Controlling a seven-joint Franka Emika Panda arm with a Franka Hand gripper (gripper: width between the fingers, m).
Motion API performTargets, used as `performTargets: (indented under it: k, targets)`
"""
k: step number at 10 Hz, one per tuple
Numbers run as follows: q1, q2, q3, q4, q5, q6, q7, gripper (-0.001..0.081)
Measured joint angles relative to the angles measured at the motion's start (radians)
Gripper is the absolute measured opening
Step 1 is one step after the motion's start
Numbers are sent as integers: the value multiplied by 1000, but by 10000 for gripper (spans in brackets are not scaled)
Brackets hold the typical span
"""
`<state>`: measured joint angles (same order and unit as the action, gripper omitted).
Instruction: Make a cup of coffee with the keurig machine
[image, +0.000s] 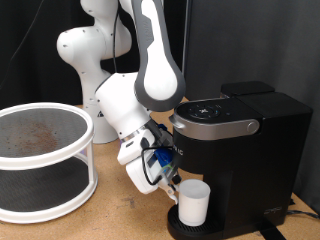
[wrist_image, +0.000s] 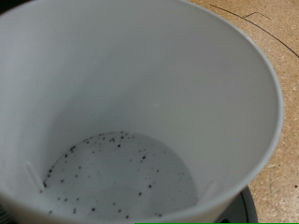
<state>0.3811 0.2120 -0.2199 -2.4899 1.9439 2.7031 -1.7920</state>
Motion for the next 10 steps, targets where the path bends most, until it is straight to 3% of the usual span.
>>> performTargets:
  k: [2, 4, 5, 6, 10]
  targets:
    - [-4, -6, -2, -16, -58, -7, 34, 524]
    - [-14, -37, -9, -55, -154, -11, 98, 524]
    - [-22, -67, -17, -84, -217, -25, 137, 738]
    - [-32, -101, -28, -114, -296, -43, 185, 787]
    - [-78, -243, -77, -228, -591, -109, 324, 797]
